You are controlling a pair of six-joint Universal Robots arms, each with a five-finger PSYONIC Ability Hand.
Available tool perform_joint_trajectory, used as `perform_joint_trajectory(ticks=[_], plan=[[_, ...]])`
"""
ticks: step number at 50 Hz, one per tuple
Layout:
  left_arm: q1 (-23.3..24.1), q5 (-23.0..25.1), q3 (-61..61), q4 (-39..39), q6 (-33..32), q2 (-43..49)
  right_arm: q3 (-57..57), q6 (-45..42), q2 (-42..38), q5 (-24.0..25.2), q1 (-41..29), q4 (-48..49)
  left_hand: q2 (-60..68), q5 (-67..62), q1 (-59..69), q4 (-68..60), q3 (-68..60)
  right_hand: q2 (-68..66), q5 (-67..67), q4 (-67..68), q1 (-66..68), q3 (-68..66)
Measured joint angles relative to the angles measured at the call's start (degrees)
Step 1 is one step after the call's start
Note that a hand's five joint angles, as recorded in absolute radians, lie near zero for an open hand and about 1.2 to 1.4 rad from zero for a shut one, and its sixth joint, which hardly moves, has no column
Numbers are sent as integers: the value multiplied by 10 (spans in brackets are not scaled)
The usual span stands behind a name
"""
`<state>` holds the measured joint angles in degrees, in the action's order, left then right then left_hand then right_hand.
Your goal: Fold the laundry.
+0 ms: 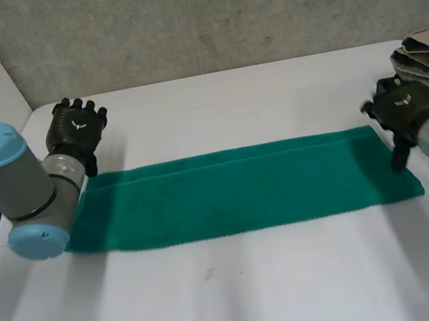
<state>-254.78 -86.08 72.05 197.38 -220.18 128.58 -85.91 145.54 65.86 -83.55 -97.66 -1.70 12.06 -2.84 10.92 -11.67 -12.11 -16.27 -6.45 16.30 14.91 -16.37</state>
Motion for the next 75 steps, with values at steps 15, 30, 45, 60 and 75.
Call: perform_joint_trajectory(ticks=[15, 30, 45, 60, 75], plan=[[9, 62, 149, 3, 138, -133, -94, -4, 3, 88, 85, 15, 0, 0, 0, 0, 0, -124, -127, 126, 138, -123], [17, 58, 159, 3, 137, -136, -119, -7, -33, 74, 112, 110, 0, 0, 0, 0, 0, -512, -507, 522, 503, -516], [17, 60, 183, 3, 139, -190, -180, -73, 95, 136, 242, 118, 0, 0, 0, 0, 0, -45, -43, 57, 56, -55], [29, 62, 209, 3, 166, -213, -159, 34, 35, 228, 158, 107, 0, 0, 0, 0, 0, -54, -69, 63, 78, -64], [30, 63, 221, 3, 173, -223, -124, 17, -52, 188, 115, 111, 0, 0, 0, 0, 0, -338, -331, 334, 348, -335]])
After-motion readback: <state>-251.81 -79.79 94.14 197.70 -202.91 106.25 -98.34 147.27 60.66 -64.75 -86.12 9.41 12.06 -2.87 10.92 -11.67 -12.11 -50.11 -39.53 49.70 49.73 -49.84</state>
